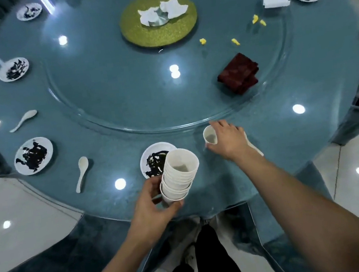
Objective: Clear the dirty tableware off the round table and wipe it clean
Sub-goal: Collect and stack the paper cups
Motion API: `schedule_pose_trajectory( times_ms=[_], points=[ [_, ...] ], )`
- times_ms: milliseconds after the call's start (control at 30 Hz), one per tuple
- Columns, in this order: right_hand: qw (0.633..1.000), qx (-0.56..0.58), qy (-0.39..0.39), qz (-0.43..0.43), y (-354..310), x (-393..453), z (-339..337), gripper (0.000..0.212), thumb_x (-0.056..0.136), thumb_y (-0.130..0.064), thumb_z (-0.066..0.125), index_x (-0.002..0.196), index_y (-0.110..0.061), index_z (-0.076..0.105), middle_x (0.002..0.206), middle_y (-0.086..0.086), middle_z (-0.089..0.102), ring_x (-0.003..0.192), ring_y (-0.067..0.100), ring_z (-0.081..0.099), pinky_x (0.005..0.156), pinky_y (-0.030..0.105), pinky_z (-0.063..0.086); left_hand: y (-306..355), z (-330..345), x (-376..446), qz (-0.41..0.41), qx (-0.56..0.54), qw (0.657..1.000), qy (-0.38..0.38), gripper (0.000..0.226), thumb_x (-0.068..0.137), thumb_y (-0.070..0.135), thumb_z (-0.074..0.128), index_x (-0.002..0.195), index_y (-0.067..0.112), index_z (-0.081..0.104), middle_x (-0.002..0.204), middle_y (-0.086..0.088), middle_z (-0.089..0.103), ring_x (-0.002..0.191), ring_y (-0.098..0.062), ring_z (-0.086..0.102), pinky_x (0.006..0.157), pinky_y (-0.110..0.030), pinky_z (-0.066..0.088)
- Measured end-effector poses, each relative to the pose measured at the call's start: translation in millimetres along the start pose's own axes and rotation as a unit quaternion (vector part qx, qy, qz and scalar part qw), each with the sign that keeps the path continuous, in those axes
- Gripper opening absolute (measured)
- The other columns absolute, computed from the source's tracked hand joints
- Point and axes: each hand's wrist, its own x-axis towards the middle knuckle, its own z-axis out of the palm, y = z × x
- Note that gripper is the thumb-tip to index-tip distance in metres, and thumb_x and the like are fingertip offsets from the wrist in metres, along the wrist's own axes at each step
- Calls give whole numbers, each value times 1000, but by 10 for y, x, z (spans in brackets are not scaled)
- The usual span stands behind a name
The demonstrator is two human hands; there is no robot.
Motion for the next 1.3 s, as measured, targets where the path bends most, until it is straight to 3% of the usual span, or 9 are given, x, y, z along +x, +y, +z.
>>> schedule_pose_trajectory(
  times_ms=[167, 300, 467, 567, 700, 933, 1067, 1200, 1300],
  points=[
    [989, 128, 68, 24, 6, -266, -42, 71, 76, -53, 74, 136, -27, 46, 134, 0, 56, 124, 24, 52, 104, 44, 35, -50, 19, -72, 14, 20, 1000, -8, 63, 69, 21, 90, 121, 35, 56, 117, 20, 69, 108, -3, 66, 97, -28, 50],
    [900, 415, 126, 42, -67, -811, -449, 49, 73, -50, 84, 110, -31, 59, 102, -10, 68, 96, 14, 65, 87, 32, 52, -73, 35, -197, 38, 22, 999, -21, 62, 72, 12, 89, 118, 38, 56, 115, 24, 68, 108, -1, 65, 96, -22, 49],
    [822, 546, 163, -21, -292, -1717, -1009, 38, 81, -35, 80, 112, -18, 67, 101, -3, 73, 89, 7, 66, 81, 22, 54, -66, 130, -423, 75, 14, 995, -67, 63, 74, 12, 88, 122, 36, 55, 116, 27, 66, 106, 0, 65, 95, -22, 51],
    [849, 515, 112, -47, -341, -2237, -1079, 38, 80, -29, 82, 114, -17, 68, 100, -3, 72, 87, 4, 65, 81, 19, 52, -77, 226, -577, 91, 11, 991, -92, 63, 68, 25, 88, 121, 37, 56, 118, 18, 68, 105, -6, 67, 93, -32, 54],
    [892, 443, 85, -25, -190, -2775, -942, 51, 73, -44, 86, 118, -30, 67, 112, -12, 70, 102, 5, 65, 97, 27, 50, -24, 421, -845, 134, 8, 983, -125, 59, 65, 32, 86, 116, 29, 57, 113, 14, 70, 102, -7, 67, 91, -35, 56],
    [887, 451, 98, -2, 238, -3520, -816, 53, 71, -46, 87, 119, -32, 67, 115, -10, 68, 106, 6, 64, 101, 37, 52, 65, 863, -1303, 167, 19, 967, -190, 57, 66, 34, 87, 115, 35, 58, 114, 13, 71, 105, -8, 68, 88, -44, 57],
    [906, 399, 141, 25, 577, -3915, -841, 57, 79, -58, 74, 130, -38, 59, 124, -13, 58, 113, -4, 55, 101, 20, 44, 181, 1219, -1528, 175, 14, 961, -214, 60, 66, 31, 89, 117, 36, 58, 116, 16, 70, 106, -5, 67, 89, -35, 55],
    [875, 427, 222, 48, 1150, -4361, -851, 45, 94, -60, 49, 130, -35, 60, 124, -11, 58, 112, -6, 54, 98, 19, 43, 349, 1747, -1791, 189, 20, 956, -223, 59, 71, 14, 91, 118, 29, 60, 114, 14, 71, 105, -3, 66, 90, -26, 53],
    [896, 344, 265, 94, 1767, -4748, -784, 42, 98, -58, 40, 131, -38, 57, 126, -19, 54, 111, -8, 51, 99, 23, 43, 453, 2251, -2053, 190, 13, 956, -224, 60, 71, 10, 90, 119, 27, 59, 114, 12, 71, 105, -3, 67, 91, -24, 54]
  ],
)
